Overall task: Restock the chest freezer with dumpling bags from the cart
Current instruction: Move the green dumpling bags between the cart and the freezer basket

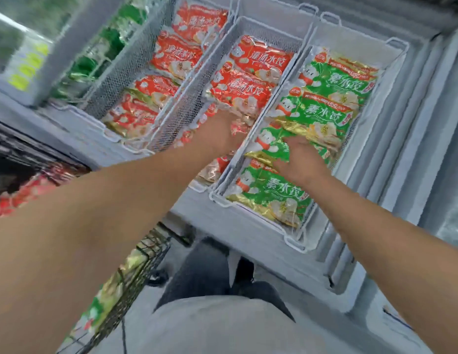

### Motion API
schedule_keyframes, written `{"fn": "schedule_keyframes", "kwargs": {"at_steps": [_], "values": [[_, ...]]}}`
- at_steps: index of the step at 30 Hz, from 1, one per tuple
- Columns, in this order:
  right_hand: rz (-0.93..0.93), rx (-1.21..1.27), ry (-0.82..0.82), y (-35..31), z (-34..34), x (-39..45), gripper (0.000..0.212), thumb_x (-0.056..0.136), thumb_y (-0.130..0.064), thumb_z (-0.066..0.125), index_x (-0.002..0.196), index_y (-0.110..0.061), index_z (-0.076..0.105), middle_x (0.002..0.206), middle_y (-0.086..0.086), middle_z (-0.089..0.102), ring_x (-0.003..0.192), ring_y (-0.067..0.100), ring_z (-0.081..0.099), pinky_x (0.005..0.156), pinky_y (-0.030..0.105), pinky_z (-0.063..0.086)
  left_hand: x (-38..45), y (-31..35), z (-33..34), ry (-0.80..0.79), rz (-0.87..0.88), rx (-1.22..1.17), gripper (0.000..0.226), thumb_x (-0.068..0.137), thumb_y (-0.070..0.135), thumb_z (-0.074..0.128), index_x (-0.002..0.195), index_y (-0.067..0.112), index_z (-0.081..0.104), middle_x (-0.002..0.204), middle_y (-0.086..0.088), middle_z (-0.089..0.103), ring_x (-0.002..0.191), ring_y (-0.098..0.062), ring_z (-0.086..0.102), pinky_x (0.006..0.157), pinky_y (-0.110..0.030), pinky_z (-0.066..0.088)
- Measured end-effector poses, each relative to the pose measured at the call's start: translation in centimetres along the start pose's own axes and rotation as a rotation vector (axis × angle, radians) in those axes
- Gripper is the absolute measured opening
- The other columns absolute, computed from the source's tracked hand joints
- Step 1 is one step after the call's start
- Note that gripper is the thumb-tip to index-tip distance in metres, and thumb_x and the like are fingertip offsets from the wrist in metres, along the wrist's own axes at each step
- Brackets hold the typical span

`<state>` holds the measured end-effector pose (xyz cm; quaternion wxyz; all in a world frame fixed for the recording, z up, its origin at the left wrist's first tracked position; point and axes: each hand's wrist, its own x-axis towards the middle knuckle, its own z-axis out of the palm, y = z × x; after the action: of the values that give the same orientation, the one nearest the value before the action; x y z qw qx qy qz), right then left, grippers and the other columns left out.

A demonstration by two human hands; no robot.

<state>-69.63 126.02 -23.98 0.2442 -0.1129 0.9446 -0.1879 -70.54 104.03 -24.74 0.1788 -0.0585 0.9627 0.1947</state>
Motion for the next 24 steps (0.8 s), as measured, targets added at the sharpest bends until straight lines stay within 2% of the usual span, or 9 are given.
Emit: {"fn": "schedule_keyframes", "kwargs": {"at_steps": [5, 7, 10, 13, 16, 20, 24], "values": [[-0.136, -0.069, -0.036, -5.0, 2.1, -3.1, 0.066, 0.094, -0.031, 0.063, 0.15, -0.008, 0.038, 0.155, 0.02, 0.035, 0.141, 0.034, 0.037, 0.111, 0.036, 0.033, -8.8, -4.3, 0.1, 0.128, -0.133, -0.091, 0.062, 0.095, 0.042, 0.059, 0.145, 0.009, 0.046, 0.137, -0.015, 0.057, 0.124, -0.033, 0.055, 0.096, -0.038, 0.046], [-0.22, -0.106, -0.053, -7.9, 3.4, -4.2, 0.063, 0.093, -0.029, 0.063, 0.148, -0.008, 0.041, 0.152, 0.021, 0.04, 0.14, 0.034, 0.037, 0.111, 0.036, 0.032, -12.8, -6.9, 0.2, 0.167, -0.235, -0.139, 0.062, 0.095, 0.041, 0.059, 0.146, 0.008, 0.045, 0.139, -0.016, 0.055, 0.126, -0.034, 0.053, 0.097, -0.038, 0.044], [-0.34, -0.158, -0.082, -12.3, 5.7, -5.4, 0.057, 0.093, -0.03, 0.062, 0.142, -0.006, 0.046, 0.142, 0.022, 0.048, 0.13, 0.036, 0.046, 0.103, 0.038, 0.039, -18.4, -11.0, 0.4, 0.194, -0.387, -0.174, 0.064, 0.096, 0.043, 0.056, 0.148, 0.008, 0.041, 0.142, -0.017, 0.053, 0.129, -0.034, 0.05, 0.101, -0.039, 0.044], [-0.449, -0.151, -0.098, -17.0, 8.3, -6.9, 0.055, 0.091, -0.026, 0.062, 0.141, -0.007, 0.049, 0.14, 0.02, 0.051, 0.128, 0.036, 0.047, 0.102, 0.037, 0.038, -24.0, -15.0, 1.1, 0.265, -0.488, -0.213, 0.057, 0.095, 0.041, 0.057, 0.141, 0.008, 0.049, 0.133, -0.016, 0.059, 0.12, -0.034, 0.057, 0.094, -0.038, 0.048], [-0.556, -0.109, -0.101, -22.2, 11.7, -9.3, 0.052, 0.09, -0.023, 0.062, 0.139, -0.008, 0.052, 0.138, 0.018, 0.053, 0.126, 0.033, 0.05, 0.103, 0.035, 0.038, -29.9, -19.4, 2.2, 0.329, -0.619, -0.295, 0.054, 0.094, 0.037, 0.059, 0.138, 0.006, 0.051, 0.134, -0.017, 0.06, 0.123, -0.034, 0.056, 0.1, -0.039, 0.046], [-0.661, -0.131, -0.143, -28.0, 16.9, -12.7, 0.05, 0.09, -0.023, 0.063, 0.137, -0.009, 0.054, 0.136, 0.016, 0.053, 0.123, 0.034, 0.052, 0.102, 0.037, 0.041, -37.1, -25.0, 4.5, 0.349, -0.738, -0.407, 0.065, 0.094, 0.044, 0.06, 0.148, 0.012, 0.043, 0.136, -0.016, 0.059, 0.125, -0.034, 0.055, 0.101, -0.041, 0.047], [-0.694, -0.196, -0.231, -32.8, 22.9, -15.7, 0.051, 0.091, -0.023, 0.064, 0.138, -0.008, 0.053, 0.139, 0.015, 0.052, 0.126, 0.031, 0.052, 0.103, 0.035, 0.04, -43.5, -30.2, 7.2, 0.328, -0.837, -0.438, 0.064, 0.095, 0.043, 0.058, 0.147, 0.011, 0.042, 0.142, -0.015, 0.053, 0.127, -0.033, 0.052, 0.099, -0.038, 0.045]]}}
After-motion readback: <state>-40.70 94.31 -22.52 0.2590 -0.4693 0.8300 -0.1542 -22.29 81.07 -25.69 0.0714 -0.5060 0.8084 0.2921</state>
